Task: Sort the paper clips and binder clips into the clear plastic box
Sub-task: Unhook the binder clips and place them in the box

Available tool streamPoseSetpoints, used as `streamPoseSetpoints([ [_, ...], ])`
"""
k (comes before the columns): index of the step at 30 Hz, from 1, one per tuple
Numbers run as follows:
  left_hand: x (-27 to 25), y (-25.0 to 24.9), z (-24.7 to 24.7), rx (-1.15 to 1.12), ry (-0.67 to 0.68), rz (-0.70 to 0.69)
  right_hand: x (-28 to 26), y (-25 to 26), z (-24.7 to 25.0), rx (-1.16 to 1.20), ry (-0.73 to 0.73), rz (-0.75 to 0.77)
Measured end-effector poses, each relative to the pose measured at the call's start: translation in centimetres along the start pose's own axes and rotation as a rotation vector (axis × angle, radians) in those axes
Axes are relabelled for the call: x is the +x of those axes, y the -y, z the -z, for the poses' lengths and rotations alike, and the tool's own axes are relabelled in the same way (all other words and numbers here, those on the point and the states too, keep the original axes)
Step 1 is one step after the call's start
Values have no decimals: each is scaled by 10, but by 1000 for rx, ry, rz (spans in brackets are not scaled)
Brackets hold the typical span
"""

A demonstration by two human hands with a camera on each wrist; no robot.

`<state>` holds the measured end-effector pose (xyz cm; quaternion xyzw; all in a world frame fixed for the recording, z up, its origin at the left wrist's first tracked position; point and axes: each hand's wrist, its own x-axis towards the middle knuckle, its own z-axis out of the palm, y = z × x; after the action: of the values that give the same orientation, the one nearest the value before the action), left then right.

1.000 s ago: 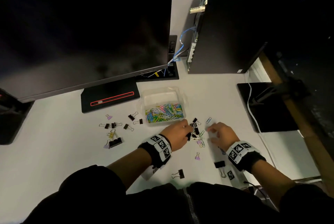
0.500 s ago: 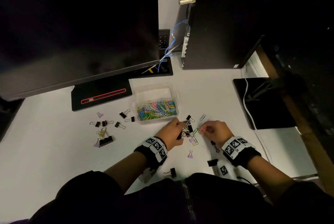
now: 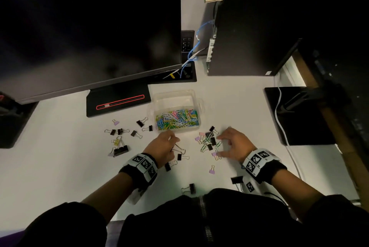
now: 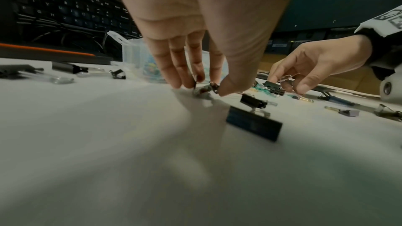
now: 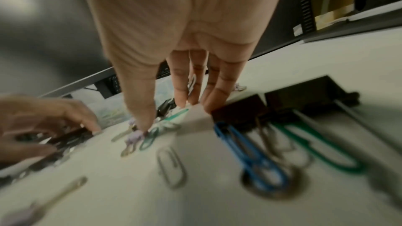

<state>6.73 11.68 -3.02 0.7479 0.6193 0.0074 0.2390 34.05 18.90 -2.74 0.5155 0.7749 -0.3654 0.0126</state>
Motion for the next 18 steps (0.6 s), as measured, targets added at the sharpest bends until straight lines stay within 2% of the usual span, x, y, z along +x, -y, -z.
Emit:
streamPoseSetpoints([
  [4,3,-18,-2,144,-78,-151,-4,-5,-7,-24,21,39],
  [7,12,-44,-1,120,-98,-217,-7,-6,-12,5,-25,66],
  [12,41,-80,1,73,33,-242,-13,-3,-18,95,-94,61],
  [18,58,-91,-9,59,154,-190,-14,6,-17,82,-95,21],
])
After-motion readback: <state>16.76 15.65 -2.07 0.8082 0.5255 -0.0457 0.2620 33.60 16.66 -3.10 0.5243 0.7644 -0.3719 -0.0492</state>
